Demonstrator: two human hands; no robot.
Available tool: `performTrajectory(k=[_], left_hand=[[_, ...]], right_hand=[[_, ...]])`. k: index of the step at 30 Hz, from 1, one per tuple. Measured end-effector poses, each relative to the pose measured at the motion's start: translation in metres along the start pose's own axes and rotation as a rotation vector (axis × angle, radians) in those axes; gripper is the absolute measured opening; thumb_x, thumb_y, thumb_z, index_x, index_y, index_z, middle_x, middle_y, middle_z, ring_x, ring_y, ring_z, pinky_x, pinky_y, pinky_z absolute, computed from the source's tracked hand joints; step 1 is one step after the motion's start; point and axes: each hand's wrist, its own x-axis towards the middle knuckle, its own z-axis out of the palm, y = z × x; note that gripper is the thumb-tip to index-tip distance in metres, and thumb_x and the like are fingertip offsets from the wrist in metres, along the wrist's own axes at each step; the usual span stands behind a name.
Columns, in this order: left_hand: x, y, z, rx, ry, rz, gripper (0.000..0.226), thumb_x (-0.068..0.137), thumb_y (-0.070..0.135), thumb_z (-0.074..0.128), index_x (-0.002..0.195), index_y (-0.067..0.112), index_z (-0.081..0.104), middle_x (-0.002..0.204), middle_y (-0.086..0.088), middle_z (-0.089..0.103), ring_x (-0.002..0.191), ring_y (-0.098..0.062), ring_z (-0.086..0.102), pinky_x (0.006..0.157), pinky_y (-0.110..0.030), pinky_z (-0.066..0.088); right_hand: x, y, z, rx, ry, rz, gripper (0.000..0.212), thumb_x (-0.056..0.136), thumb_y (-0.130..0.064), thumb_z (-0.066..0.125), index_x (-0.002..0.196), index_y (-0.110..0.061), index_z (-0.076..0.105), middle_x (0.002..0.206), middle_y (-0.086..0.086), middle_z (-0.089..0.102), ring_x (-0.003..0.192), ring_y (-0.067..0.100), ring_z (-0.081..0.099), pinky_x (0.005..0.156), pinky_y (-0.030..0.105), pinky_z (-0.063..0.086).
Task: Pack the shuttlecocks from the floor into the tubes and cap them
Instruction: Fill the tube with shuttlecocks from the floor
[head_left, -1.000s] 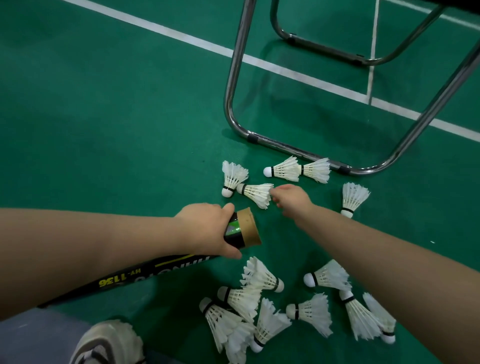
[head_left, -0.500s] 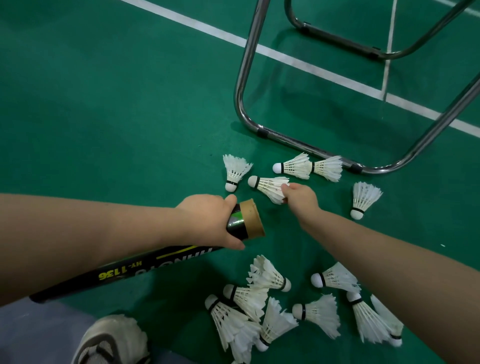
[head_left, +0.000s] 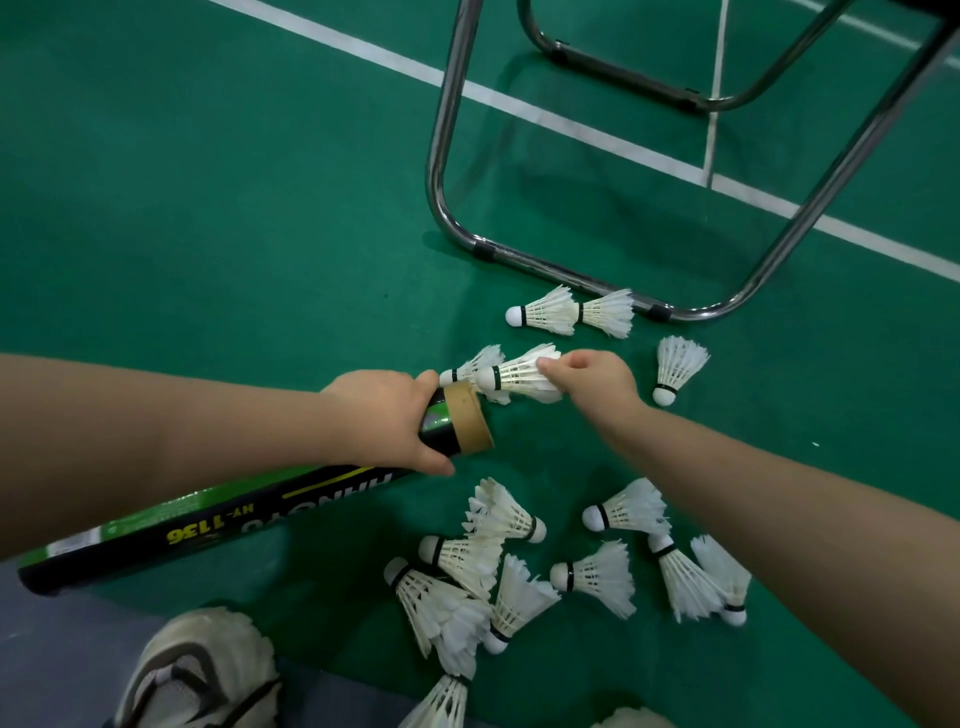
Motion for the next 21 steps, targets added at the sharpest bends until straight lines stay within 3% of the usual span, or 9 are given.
performTrajectory(k=[7,10,14,17,19,21], left_hand=[[-0.003,0.006,-0.007,-0.005,0.016,0.009,0.067,0.068,0.074,0.061,0.094,0.018,0.036,0.073,0.005,0.049,0.063,-0.015,0.048,0.055,-0.03,0.041],[-0.005,0.012,-0.013,-0.019,0.036,0.023,0.067,0.068,0.074,0.061,0.096,0.018,0.036,0.074,0.004,0.049,0.069,-0.019,0.052,0.058,-0.031,0.044],[-0.008,0.021,-0.022,-0.046,0.067,0.033,0.069,0.067,0.074,0.061,0.096,0.017,0.037,0.074,0.003,0.052,0.068,-0.019,0.054,0.058,-0.032,0.046],[-0.009,0.029,-0.027,-0.055,0.077,0.038,0.068,0.067,0.074,0.062,0.095,0.017,0.036,0.073,0.002,0.051,0.065,-0.018,0.052,0.056,-0.031,0.043],[-0.011,0.034,-0.029,-0.053,0.079,0.047,0.068,0.067,0.074,0.062,0.094,0.018,0.036,0.072,0.003,0.051,0.067,-0.019,0.052,0.056,-0.03,0.042],[-0.013,0.041,-0.029,-0.042,0.076,0.066,0.067,0.067,0.074,0.062,0.094,0.019,0.035,0.072,0.004,0.05,0.066,-0.018,0.051,0.054,-0.03,0.04]], right_hand=[[-0.034,-0.007,-0.022,0.077,-0.015,-0.135,0.035,0.089,-0.026,0.06,0.055,-0.018,0.053,0.054,-0.006,0.043,0.053,0.009,0.036,0.054,0.025,0.029],[-0.047,-0.006,-0.024,0.058,-0.079,-0.154,0.028,0.092,-0.025,0.055,0.073,-0.008,0.065,0.066,0.002,0.051,0.062,0.012,0.04,0.062,0.028,0.032],[-0.061,-0.005,-0.023,0.044,-0.149,-0.17,0.027,0.094,-0.019,0.049,0.087,0.001,0.065,0.075,0.009,0.052,0.07,0.017,0.041,0.068,0.031,0.033],[-0.07,-0.011,-0.024,0.163,-0.328,-0.134,0.013,0.087,-0.008,0.052,0.092,-0.008,0.064,0.087,0.007,0.059,0.083,0.019,0.049,0.079,0.033,0.038],[-0.076,-0.017,-0.026,0.309,-0.505,-0.074,0.035,0.07,-0.006,0.053,0.103,-0.014,0.062,0.1,0.005,0.064,0.096,0.018,0.055,0.085,0.03,0.04],[-0.08,-0.019,-0.029,0.335,-0.658,-0.058,0.055,0.059,-0.007,0.045,0.113,-0.008,0.058,0.108,0.008,0.061,0.099,0.018,0.052,0.085,0.031,0.038]])
